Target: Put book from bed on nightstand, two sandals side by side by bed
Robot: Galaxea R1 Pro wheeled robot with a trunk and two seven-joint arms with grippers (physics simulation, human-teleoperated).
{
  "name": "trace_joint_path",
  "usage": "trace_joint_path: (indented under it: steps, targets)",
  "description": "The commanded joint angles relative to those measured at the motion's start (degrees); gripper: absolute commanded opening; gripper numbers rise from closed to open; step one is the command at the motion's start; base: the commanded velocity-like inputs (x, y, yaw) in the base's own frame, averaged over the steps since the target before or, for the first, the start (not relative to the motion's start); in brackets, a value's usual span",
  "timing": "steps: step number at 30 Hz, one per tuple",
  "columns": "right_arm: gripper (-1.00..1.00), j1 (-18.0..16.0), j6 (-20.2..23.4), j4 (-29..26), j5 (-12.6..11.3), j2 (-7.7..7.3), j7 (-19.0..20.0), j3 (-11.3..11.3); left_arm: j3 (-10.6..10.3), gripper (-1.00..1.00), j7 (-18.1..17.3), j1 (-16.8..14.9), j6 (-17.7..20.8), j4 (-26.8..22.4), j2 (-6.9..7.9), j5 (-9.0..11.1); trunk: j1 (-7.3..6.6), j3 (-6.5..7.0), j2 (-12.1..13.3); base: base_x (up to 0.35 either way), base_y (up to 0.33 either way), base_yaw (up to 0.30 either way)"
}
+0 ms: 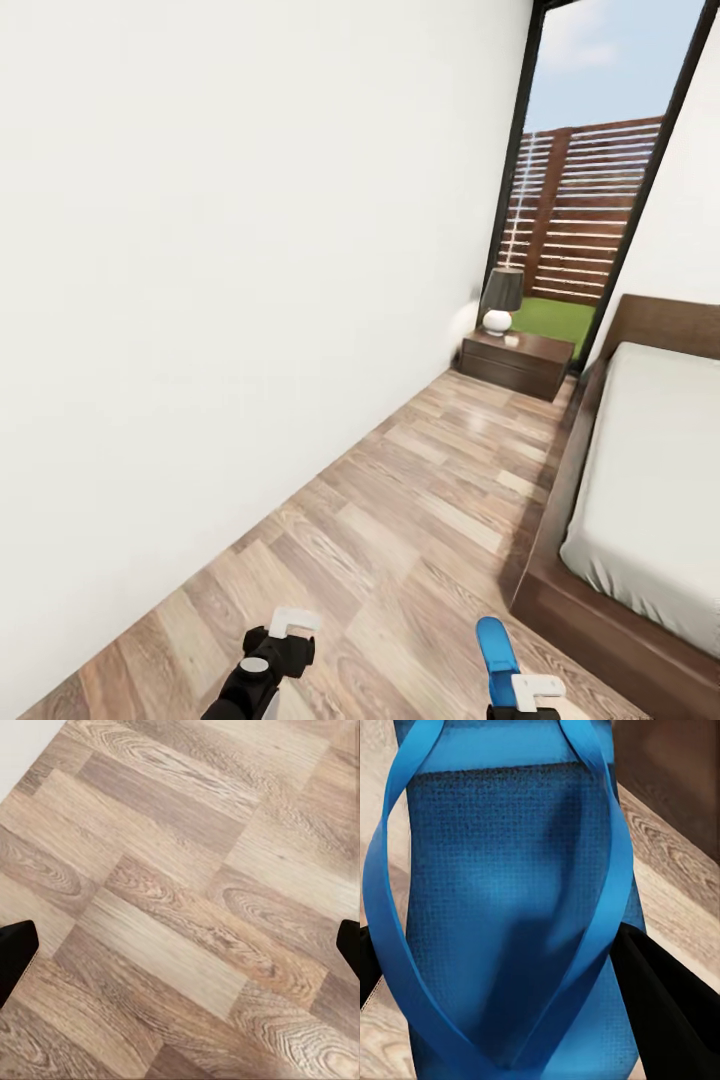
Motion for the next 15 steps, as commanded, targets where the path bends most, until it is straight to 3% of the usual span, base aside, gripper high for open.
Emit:
trace_joint_path:
  steps: [1, 8, 15]
  targets:
    - [-1.00, -0.05, -0.15, 0.06, -0.08, 0.00, -0.23, 0.14, -0.18, 1.00, 0.36, -0.02, 0.30, -0.09, 0.04, 0.12, 0.02, -0.06, -0.03, 0.247, 0.208, -0.294]
    - [-1.00, -0.05, -0.15, 0.06, -0.08, -0.03, -0.23, 0.14, -0.21, 1.00, 0.34, 0.00, -0.07, -0.09, 0.04, 0.14, 0.02, -0.06, -0.03, 0.211, 0.196, -0.294]
    - [-1.00, -0.05, -0.15, 0.06, -0.08, -0.06, -0.23, 0.14, -0.17, 1.00, 0.31, 0.01, -0.61, -0.11, 0.04, 0.19, 0.02, -0.06, -0.03, 0.067, 0.055, -0.293]
